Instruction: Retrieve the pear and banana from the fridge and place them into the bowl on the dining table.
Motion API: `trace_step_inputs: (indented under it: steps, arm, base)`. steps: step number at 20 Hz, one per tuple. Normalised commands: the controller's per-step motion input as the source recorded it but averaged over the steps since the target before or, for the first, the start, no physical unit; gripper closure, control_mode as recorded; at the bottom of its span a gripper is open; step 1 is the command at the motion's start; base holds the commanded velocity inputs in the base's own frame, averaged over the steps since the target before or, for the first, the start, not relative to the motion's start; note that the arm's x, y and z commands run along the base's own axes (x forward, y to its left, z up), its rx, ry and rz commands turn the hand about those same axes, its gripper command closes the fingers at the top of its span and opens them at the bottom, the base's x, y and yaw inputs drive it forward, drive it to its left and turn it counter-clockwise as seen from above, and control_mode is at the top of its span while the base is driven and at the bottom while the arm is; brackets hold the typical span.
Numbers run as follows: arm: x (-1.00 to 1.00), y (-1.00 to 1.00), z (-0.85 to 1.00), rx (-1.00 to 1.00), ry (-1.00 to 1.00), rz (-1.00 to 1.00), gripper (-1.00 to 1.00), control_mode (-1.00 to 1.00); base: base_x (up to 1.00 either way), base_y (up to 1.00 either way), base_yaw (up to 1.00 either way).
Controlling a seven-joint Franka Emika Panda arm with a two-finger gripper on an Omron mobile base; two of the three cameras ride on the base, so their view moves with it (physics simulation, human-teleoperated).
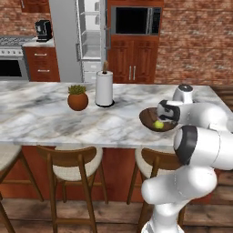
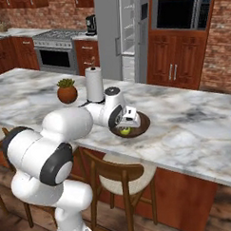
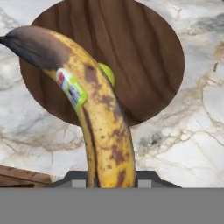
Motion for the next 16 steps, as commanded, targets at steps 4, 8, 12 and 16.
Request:
trace_step_inputs:
  steps: [4,8,12,16]
  arm:
    - [0.29,-0.13,-0.21,0.0,0.0,0.0,1.0,-1.0]
    - [0.28,-0.16,-0.19,0.0,0.0,0.0,1.0,-1.0]
    - [0.28,-0.12,-0.19,0.0,0.0,0.0,1.0,-1.0]
    - [0.36,-0.08,-0.23,0.0,0.0,0.0,1.0,-1.0]
  base:
    - [0.0,0.0,0.0]
    - [0.0,0.0,0.0]
    - [0.0,0.0,0.0]
    - [0.0,0.0,0.0]
